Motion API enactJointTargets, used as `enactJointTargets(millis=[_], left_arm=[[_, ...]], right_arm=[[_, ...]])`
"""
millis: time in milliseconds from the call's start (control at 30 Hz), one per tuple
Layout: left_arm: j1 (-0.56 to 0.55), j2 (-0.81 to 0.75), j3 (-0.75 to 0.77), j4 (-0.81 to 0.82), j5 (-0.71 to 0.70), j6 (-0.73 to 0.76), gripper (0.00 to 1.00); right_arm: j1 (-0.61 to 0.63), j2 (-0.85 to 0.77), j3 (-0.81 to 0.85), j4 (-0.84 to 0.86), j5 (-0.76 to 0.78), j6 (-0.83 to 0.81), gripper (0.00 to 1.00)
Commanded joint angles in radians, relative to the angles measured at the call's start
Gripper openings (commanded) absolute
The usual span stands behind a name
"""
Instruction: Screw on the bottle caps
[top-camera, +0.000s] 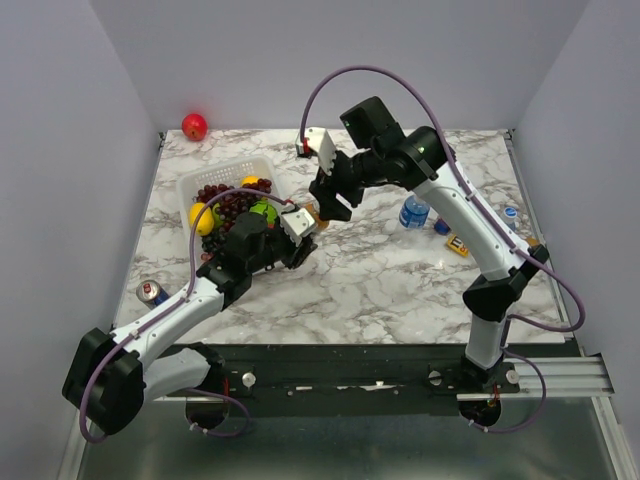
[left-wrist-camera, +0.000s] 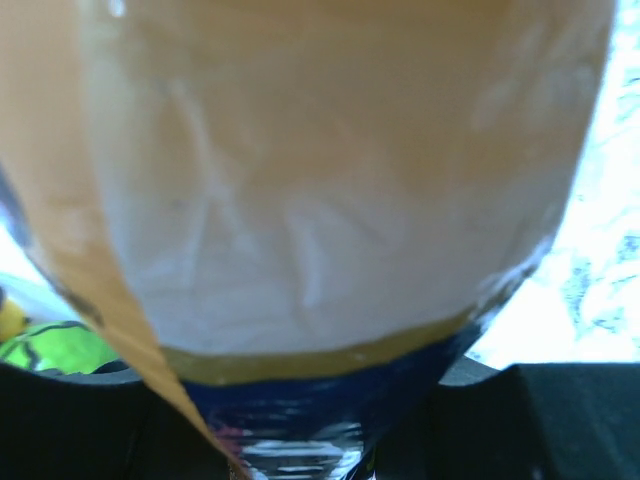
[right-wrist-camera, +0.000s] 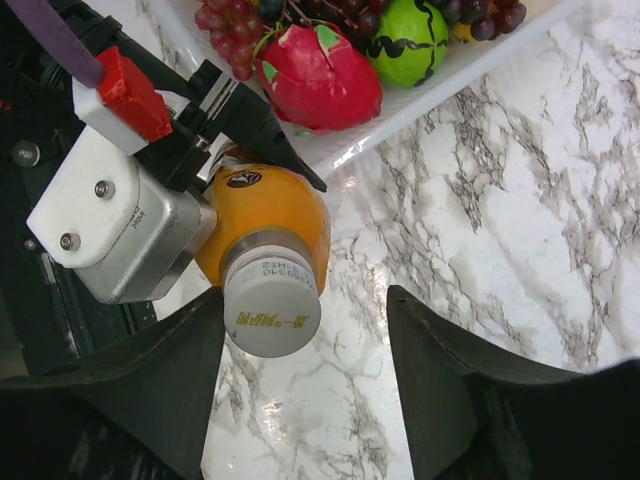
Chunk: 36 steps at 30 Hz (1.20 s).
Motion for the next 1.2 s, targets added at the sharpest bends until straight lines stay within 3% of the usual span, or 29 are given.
enactJointTargets(millis=[0,33,67,167,267,467,700,967,1167], left_arm=[[0.002,-0.007,-0.015,0.058,0.140,-0.071,0.00],[0.004,-0.009,-0.015,0.061,0.154,-0.079,0.00],[0.007,-0.007,-0.015,0.067,0.172,-0.099,0.00],[0.024,-0.001,-0.012,0.090,0.247,-0.133,0.00],[0.033,0.011,-0.011,0.118,0.312,-0.171,0.00],[0.035,0.031,0.000,0.116,0.418,-0.180,0.00],[0.035,0.053,0.049,0.035,0.476,-0.096,0.00],[0.035,0.059,0.075,0.012,0.488,-0.067,0.00],[0.038,0.068,0.077,0.056,0.482,-0.128,0.00]], right_arm=[[0.004,-0.055,-0.014,-0.014,0.013,-0.048,0.77],[0.004,-0.071,-0.018,-0.019,0.011,-0.057,0.79],[0.004,-0.078,-0.021,-0.029,0.004,-0.074,0.89],[-0.015,-0.147,-0.067,-0.035,-0.018,-0.131,1.00],[-0.074,-0.259,-0.181,0.029,-0.139,-0.175,1.00],[-0.149,-0.410,-0.429,0.316,-0.403,-0.209,1.00],[-0.148,-0.341,-0.404,0.452,-0.674,-0.091,1.00],[-0.148,-0.260,-0.371,0.436,-0.740,-0.079,0.99],[-0.148,-0.247,-0.367,0.399,-0.739,-0.102,0.99]])
